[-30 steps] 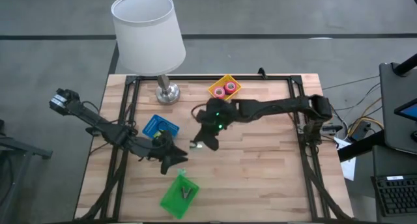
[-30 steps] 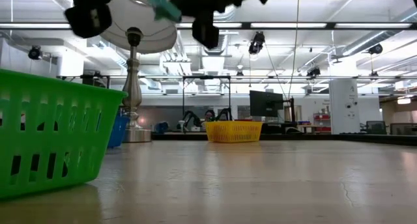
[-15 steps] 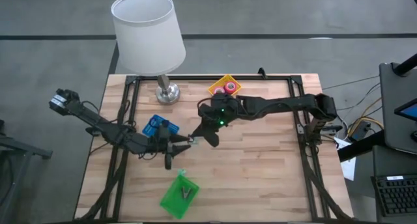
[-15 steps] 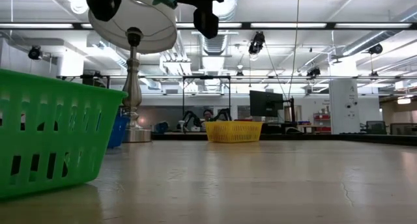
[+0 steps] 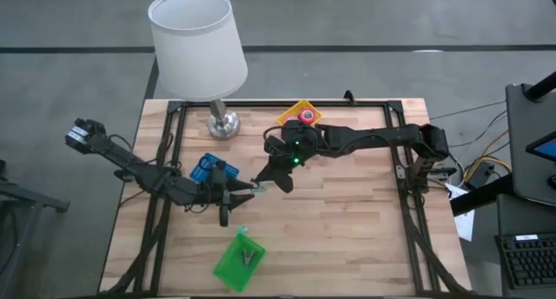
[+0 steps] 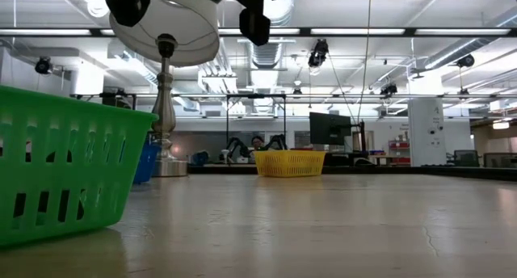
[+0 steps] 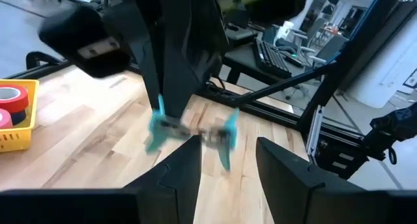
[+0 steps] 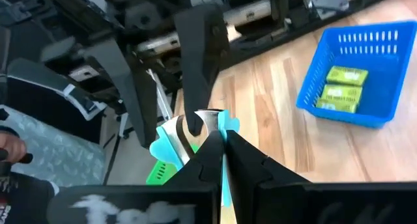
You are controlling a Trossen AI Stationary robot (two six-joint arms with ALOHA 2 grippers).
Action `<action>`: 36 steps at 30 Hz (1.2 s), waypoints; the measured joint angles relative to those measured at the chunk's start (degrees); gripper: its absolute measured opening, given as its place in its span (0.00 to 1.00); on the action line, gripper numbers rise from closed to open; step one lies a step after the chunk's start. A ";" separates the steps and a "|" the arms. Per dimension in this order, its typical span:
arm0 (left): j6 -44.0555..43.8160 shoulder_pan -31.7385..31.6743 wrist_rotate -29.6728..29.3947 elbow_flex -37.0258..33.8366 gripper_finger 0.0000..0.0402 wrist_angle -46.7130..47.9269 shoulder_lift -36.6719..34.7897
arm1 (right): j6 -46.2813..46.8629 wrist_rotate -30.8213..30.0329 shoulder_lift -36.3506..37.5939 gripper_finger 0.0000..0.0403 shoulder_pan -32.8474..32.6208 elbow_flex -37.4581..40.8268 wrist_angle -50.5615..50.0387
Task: Pick and place Stapler, Stapler remover, tape
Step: Put the top blue staple remover into the green bin
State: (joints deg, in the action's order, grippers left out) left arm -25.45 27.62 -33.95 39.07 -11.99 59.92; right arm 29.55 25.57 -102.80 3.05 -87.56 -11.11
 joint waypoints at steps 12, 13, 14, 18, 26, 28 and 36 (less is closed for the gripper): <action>-1.51 0.00 -3.09 0.02 0.37 -1.03 -0.26 | -1.24 0.13 0.43 0.02 0.25 -1.30 -0.15; -1.58 0.00 -3.06 0.02 0.37 -0.98 -0.26 | -1.24 0.03 0.43 0.02 0.29 -1.30 -0.13; -1.68 0.00 -2.93 0.02 0.37 -1.00 -0.26 | -1.22 -0.02 0.43 0.02 0.38 -1.30 -0.13; -1.75 0.00 -2.57 0.02 0.34 -0.96 -0.27 | -1.10 -0.03 0.43 0.02 0.55 -1.30 -0.18; -1.66 -0.02 -1.50 0.26 0.13 -1.05 -0.29 | -1.00 0.02 0.43 0.02 0.72 -1.30 -0.40; -1.65 -0.02 -1.20 0.26 0.08 -0.98 -0.29 | -1.00 -0.02 0.43 0.02 0.72 -1.30 -0.68; -2.67 -0.02 -1.03 0.24 0.03 -1.09 -0.31 | 0.24 0.05 0.43 0.02 0.83 -1.30 -0.70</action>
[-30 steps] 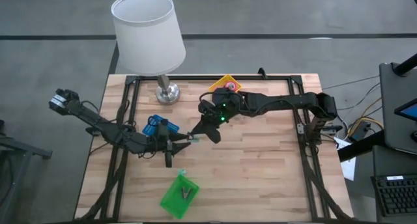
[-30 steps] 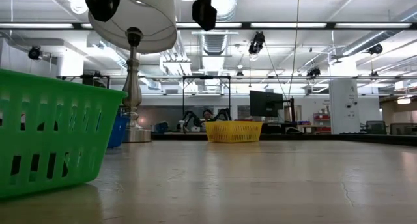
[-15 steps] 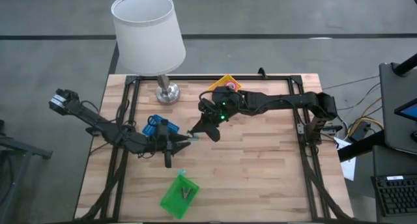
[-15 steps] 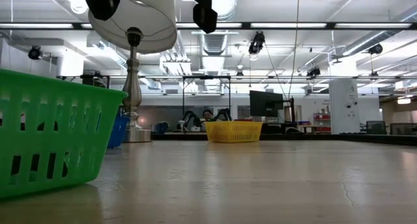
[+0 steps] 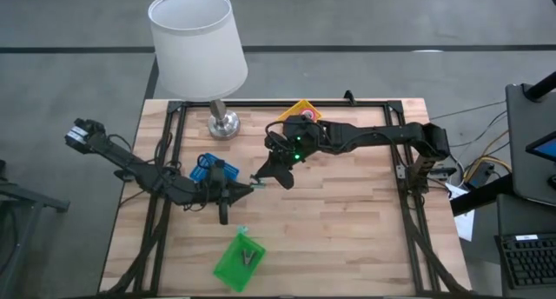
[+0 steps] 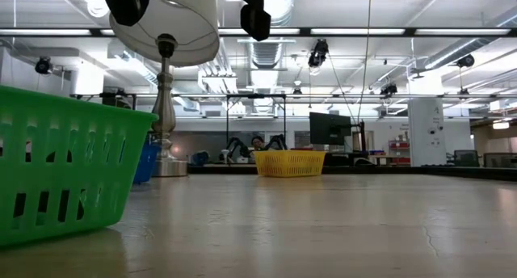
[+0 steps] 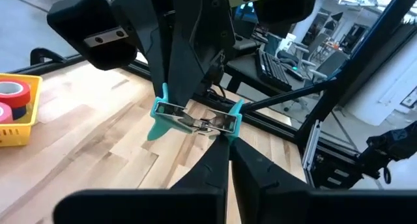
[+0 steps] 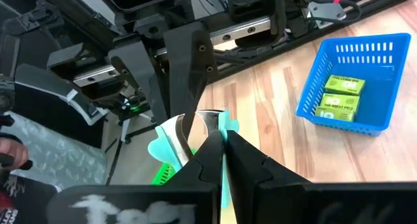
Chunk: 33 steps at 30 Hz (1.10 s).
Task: Pick and place Stapler, Stapler remover, tape
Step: Put the top blue staple remover into the green bin
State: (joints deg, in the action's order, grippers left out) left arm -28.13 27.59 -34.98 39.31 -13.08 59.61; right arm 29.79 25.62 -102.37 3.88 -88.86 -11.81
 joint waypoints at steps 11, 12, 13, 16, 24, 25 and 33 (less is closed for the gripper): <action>-5.26 0.00 0.36 0.00 0.01 -0.26 0.00 | 0.25 0.01 0.00 0.02 0.02 0.02 0.20; -5.40 0.00 0.83 0.00 0.01 -0.30 0.00 | 0.23 0.03 0.00 0.03 0.02 0.02 0.20; -5.56 0.00 1.30 0.00 0.01 -0.35 0.00 | 0.25 0.05 0.00 0.05 0.01 0.02 0.21; -6.47 0.00 2.66 0.00 0.00 -0.37 0.02 | 0.23 -0.04 0.00 0.12 -0.01 0.03 0.64; -7.51 0.02 7.81 -0.02 0.00 0.13 0.02 | 1.02 -0.28 0.00 0.39 0.10 0.04 0.58; -8.29 0.02 9.62 -0.02 0.00 0.64 0.02 | 0.34 -0.28 0.05 0.41 0.11 0.04 0.59; -24.44 0.27 30.35 -0.07 0.00 10.56 0.02 | -4.68 -0.10 1.17 0.51 0.04 0.04 1.73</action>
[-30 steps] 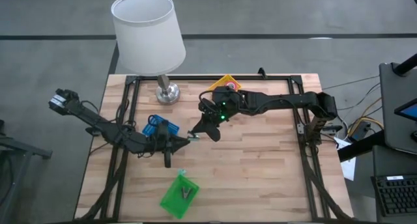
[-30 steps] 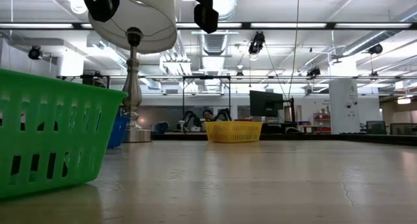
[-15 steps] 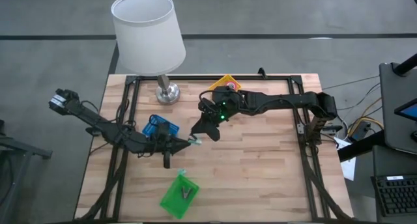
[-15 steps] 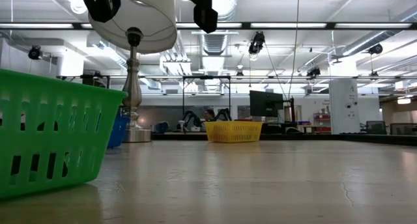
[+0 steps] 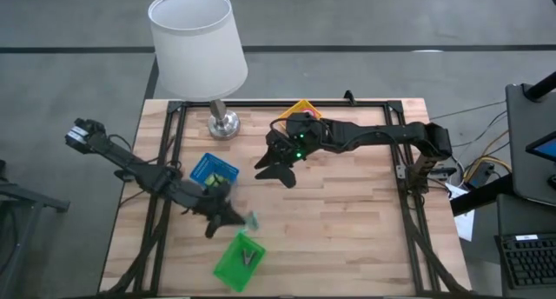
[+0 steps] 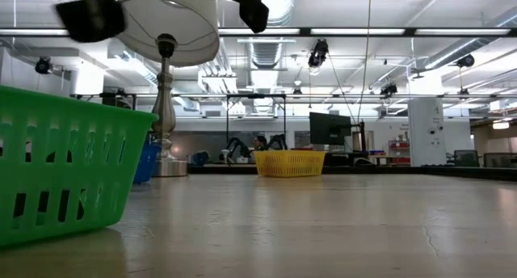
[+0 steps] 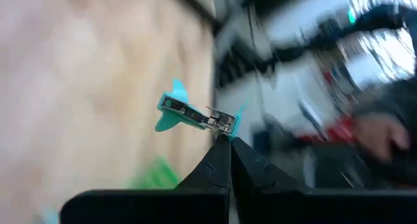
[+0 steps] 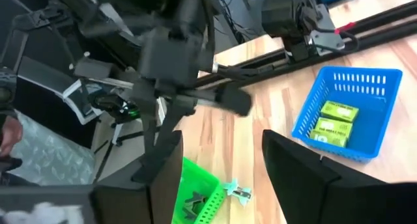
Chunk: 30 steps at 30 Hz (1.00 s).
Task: Pick and place Stapler, Stapler remover, tape
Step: Put the top blue staple remover into the green bin
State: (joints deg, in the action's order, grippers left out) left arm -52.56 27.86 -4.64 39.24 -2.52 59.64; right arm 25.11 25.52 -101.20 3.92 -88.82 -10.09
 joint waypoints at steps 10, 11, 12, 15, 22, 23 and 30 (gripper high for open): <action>-15.97 3.45 17.48 -0.80 0.00 4.12 1.47 | -2.56 -0.22 0.07 0.51 0.28 0.02 -0.16; -16.83 3.70 17.67 -1.16 0.00 4.26 1.91 | -2.66 -0.34 0.00 0.51 0.28 0.02 -0.18; -17.79 3.87 17.65 -1.45 0.00 4.34 2.58 | -2.67 -0.39 -0.03 0.51 0.28 0.07 -0.32; -19.43 4.03 17.63 -2.53 0.00 4.10 5.02 | -2.70 -0.77 -0.03 0.50 0.24 0.76 -0.42; -20.01 4.13 21.76 -3.06 0.00 -3.09 13.51 | -2.75 -1.51 -0.14 0.50 0.22 1.70 -1.63; -20.10 4.13 22.20 -3.06 0.00 -4.49 14.70 | -2.79 -1.51 -0.14 0.50 0.22 1.82 -1.64; -20.08 3.96 23.69 -3.02 0.02 -6.52 21.40 | -2.83 -1.68 -0.14 0.49 0.22 2.36 -1.65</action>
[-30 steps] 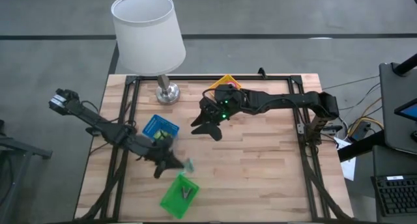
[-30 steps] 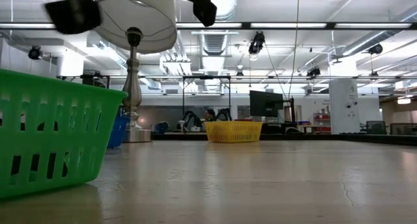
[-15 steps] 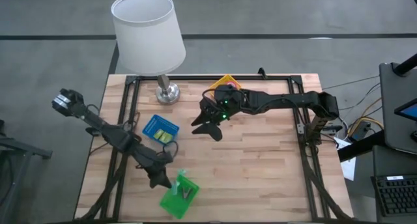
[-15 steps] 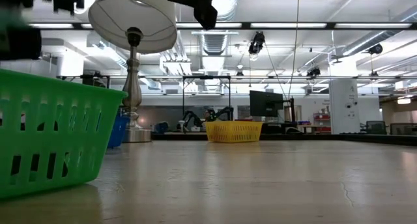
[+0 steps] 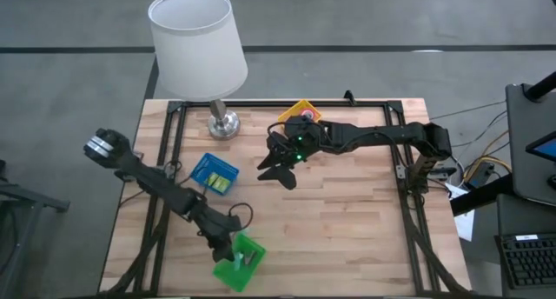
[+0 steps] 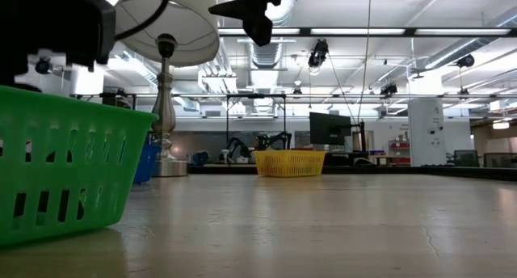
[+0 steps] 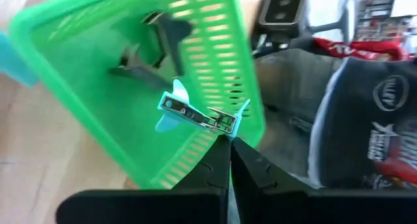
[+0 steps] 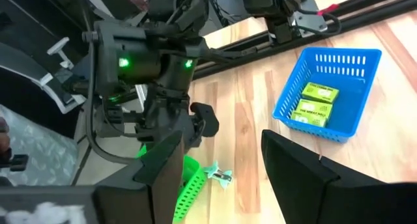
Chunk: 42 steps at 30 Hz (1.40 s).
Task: Pick and place Stapler, Stapler remover, tape
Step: Put the top blue staple remover into the green bin, then put the blue staple remover into the green bin
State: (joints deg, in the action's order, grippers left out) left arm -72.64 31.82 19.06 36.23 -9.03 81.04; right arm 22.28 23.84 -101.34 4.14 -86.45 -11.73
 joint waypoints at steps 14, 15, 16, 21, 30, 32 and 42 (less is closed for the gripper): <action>-2.46 -0.35 1.86 0.37 0.08 -0.01 2.31 | 0.22 0.02 0.00 0.50 0.00 0.99 0.03; -2.65 -0.35 1.54 0.37 0.10 -0.04 2.18 | 0.22 0.02 0.00 0.50 0.00 1.05 0.05; -2.73 -0.38 1.37 0.37 0.11 -0.01 2.16 | 0.22 0.02 0.00 0.50 -0.02 1.13 0.07; -4.44 -0.77 0.86 0.50 0.21 0.10 2.12 | 0.22 0.03 0.00 0.50 -0.03 1.54 0.08; -0.60 -1.64 -4.81 1.09 0.25 0.95 -4.00 | 0.22 0.06 -0.02 0.50 -0.15 1.75 0.07; 0.33 -2.22 -7.40 1.11 0.24 4.90 -5.85 | 0.22 0.06 -0.02 0.50 -0.13 1.75 0.12; 12.44 -9.74 -4.59 1.03 0.21 22.20 -8.99 | 0.21 0.07 -0.02 0.50 -0.13 1.75 0.31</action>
State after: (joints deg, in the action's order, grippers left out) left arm -60.20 22.08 14.47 37.26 13.17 72.05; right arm 22.50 23.91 -101.36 4.01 -84.71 -11.42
